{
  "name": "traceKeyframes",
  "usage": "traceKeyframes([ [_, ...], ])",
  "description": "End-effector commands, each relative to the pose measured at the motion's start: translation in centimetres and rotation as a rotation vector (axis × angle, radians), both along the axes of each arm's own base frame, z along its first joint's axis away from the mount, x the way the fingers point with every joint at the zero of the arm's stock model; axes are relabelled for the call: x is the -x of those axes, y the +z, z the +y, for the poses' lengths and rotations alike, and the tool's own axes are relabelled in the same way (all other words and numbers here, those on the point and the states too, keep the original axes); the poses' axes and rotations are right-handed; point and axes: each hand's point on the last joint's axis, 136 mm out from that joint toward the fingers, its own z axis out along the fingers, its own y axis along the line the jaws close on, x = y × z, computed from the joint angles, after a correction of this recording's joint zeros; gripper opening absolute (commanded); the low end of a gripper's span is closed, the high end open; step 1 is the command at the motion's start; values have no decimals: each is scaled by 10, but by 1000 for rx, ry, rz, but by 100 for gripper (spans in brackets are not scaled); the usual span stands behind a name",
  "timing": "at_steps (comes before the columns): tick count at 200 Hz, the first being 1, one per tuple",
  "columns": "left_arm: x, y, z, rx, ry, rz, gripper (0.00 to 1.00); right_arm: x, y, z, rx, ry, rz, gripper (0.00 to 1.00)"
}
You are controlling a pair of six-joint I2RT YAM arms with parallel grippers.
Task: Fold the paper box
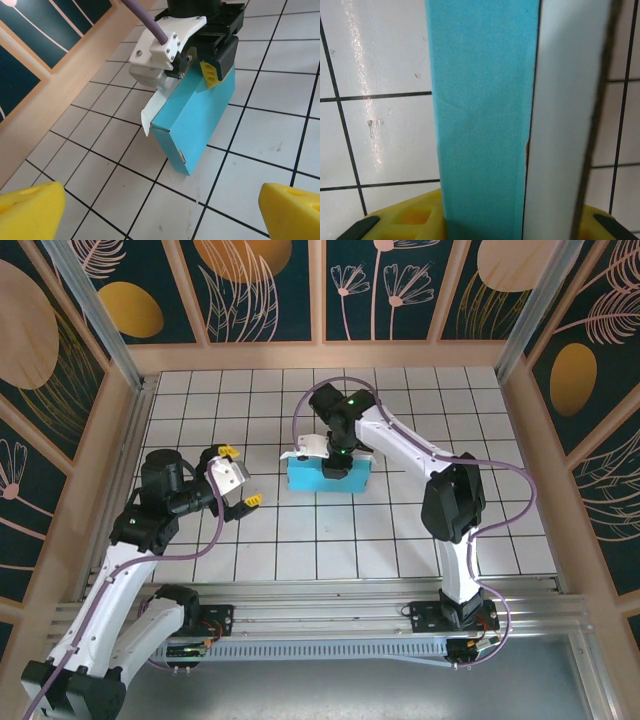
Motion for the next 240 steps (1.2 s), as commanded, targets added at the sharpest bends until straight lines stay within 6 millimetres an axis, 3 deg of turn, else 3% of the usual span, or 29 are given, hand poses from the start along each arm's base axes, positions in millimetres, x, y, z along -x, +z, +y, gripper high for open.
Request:
traceKeyframes([
  [1,4,-11,-2,-28,-34,10,99,0,-12,14,-28,82,8,35],
  [41,-14,-14,6,14,94,104,99,-4,-25,17,-30,63,42,43],
  [66,-36,-9,16,95,248,157,99,-6,-19,21,-57,59,31,50],
  [114,-61,8,15,183,365,306,99,-13,29,34,-204,33,-52,59],
  [123,-63,3,14,187,377,352,99,-15,40,34,-238,23,-64,60],
  [131,-67,13,11,209,371,354,99,-15,47,35,-266,13,-70,61],
  [156,-71,16,0,300,353,426,99,-25,84,31,-449,-124,-89,67],
  [167,-73,17,-2,352,375,457,98,-33,107,23,-581,-268,-82,68],
  [178,-74,16,-2,390,395,488,96,-42,118,5,-685,-460,-74,68],
  [186,-74,15,-2,411,413,508,94,-38,122,-3,-746,-569,-55,68],
  [197,-74,13,-3,427,417,537,92,-41,127,-32,-816,-750,-40,66],
  [217,-73,13,-8,440,404,591,90,-29,126,-63,-915,-968,106,63],
  [240,-75,5,-14,409,388,663,88,-12,117,-80,-973,-1096,340,58],
])
